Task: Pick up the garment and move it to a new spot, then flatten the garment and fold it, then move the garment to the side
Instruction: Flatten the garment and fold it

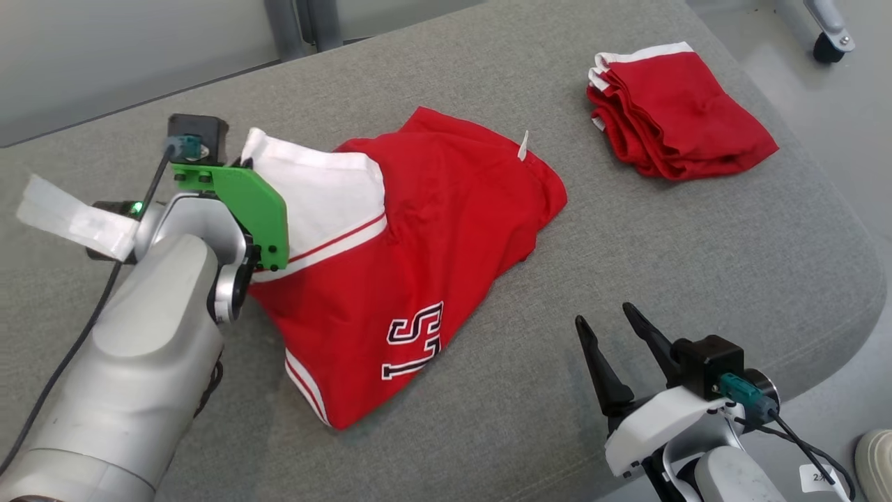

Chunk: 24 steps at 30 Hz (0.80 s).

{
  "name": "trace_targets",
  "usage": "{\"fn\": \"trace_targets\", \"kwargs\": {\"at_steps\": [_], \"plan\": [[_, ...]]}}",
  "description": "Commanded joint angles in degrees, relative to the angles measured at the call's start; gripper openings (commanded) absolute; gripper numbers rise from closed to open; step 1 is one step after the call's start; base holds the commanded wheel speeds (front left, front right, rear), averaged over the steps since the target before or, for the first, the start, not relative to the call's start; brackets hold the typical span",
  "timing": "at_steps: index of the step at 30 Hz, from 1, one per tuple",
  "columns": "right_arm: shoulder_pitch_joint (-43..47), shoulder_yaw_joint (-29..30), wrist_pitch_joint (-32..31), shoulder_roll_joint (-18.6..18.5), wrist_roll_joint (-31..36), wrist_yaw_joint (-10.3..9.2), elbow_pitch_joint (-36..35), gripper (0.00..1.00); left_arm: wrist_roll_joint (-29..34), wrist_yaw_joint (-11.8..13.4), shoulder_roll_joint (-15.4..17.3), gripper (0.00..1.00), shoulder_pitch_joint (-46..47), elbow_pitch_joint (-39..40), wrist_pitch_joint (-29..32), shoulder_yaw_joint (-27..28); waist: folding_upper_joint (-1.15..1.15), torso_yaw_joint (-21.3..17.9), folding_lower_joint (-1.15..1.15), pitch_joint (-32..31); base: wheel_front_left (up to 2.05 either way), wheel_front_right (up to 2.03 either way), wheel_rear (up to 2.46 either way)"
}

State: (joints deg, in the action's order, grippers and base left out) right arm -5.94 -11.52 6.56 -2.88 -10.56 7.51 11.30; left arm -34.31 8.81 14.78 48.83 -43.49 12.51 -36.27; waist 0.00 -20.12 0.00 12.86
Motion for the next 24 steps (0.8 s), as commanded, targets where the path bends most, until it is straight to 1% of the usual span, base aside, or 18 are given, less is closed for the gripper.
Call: {"fn": "trace_targets", "kwargs": {"at_steps": [1,4,5,8,13,18,19,22,24], "plan": [[0.1,0.1,-0.2,0.0,0.1,-0.05,0.1,1.00,0.2,0.8,0.9,0.00,0.0,0.6,-1.1,0.7,0.00,1.3,0.00,-1.2,0.00,0.00,0.00],[0.8,0.5,-0.3,0.0,0.3,-0.05,0.1,1.00,-0.9,1.8,2.0,0.00,-1.8,2.5,-2.1,2.1,0.00,2.4,0.00,-2.1,0.00,0.00,0.00],[1.1,0.6,-0.7,0.0,0.5,-0.05,-0.1,1.00,-1.4,2.6,3.0,0.00,-3.0,3.8,-2.4,2.9,0.00,3.2,0.00,-2.7,0.00,0.00,0.00],[1.6,0.9,-0.9,0.0,0.7,-0.05,-0.5,1.00,-2.6,3.7,4.4,0.00,-5.3,6.2,-2.7,4.2,0.00,4.3,0.00,-3.5,0.00,0.00,0.00],[2.4,1.7,-1.4,0.0,1.1,-0.05,-1.3,1.00,-4.1,5.7,7.0,0.00,-11.0,12.1,-4.7,6.5,0.00,5.9,0.00,-4.5,0.00,0.00,0.00],[3.6,2.4,-2.2,0.0,1.8,-0.05,-2.0,1.00,-6.0,8.7,9.4,0.00,-18.0,18.2,-5.5,8.7,0.00,7.3,0.00,-5.5,0.00,0.00,0.00],[3.6,2.6,-2.4,0.0,1.9,-0.05,-2.3,1.00,-6.6,9.7,10.0,0.00,-21.0,20.7,-6.3,9.5,0.00,7.8,0.00,-5.7,0.00,0.00,0.00],[4.2,2.6,-2.8,0.0,2.2,-0.05,-2.6,1.00,-7.5,10.8,10.3,0.00,-25.5,24.0,-7.5,10.3,0.00,8.3,0.00,-6.1,0.00,0.00,0.00],[4.4,2.5,-3.1,0.0,2.2,-0.05,-2.9,1.00,-8.2,11.3,10.0,0.00,-28.3,25.4,-7.3,10.4,0.00,8.6,0.00,-6.4,0.00,0.00,0.00]]}}
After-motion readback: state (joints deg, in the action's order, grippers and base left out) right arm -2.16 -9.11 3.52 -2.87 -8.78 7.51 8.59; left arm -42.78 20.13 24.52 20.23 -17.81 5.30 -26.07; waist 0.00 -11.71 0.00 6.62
